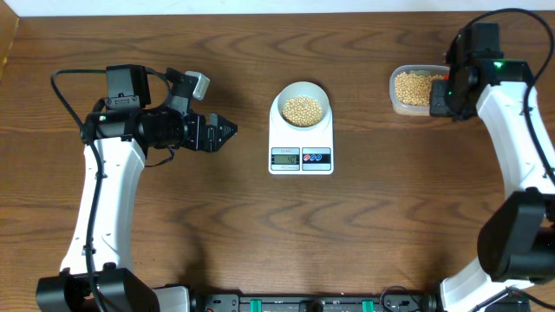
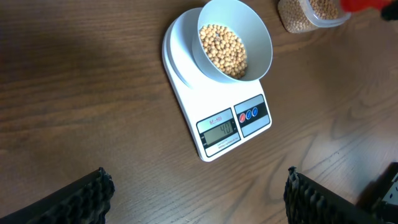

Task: Scoop item into bowl and weigh 50g on scale
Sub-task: 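Dip the red scoop into the soybean tub with the right gripper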

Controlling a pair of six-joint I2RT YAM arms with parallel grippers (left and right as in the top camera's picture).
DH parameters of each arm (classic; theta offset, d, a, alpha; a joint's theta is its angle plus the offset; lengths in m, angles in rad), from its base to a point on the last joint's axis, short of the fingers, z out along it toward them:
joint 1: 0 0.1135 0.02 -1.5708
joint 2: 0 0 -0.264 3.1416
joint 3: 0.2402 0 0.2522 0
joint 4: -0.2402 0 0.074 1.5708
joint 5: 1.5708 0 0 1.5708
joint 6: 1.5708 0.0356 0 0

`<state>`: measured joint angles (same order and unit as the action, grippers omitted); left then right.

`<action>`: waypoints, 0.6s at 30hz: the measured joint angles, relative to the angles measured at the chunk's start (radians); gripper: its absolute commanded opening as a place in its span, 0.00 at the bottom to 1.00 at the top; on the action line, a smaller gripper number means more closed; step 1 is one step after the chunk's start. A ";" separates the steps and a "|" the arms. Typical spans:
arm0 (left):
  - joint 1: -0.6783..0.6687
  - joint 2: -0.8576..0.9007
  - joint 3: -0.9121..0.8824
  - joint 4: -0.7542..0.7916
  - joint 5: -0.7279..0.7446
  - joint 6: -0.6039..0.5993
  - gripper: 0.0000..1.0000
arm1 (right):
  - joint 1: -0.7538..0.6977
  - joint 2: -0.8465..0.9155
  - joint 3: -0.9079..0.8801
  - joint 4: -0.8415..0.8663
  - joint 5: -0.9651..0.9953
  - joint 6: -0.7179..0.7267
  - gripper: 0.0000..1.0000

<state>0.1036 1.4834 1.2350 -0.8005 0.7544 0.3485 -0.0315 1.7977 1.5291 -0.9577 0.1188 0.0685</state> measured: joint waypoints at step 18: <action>0.000 0.000 0.000 0.000 0.000 0.000 0.90 | 0.030 0.052 0.008 0.005 0.112 0.000 0.01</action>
<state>0.1036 1.4834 1.2350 -0.8009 0.7540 0.3485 -0.0013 1.8500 1.5372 -0.9527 0.2306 0.0681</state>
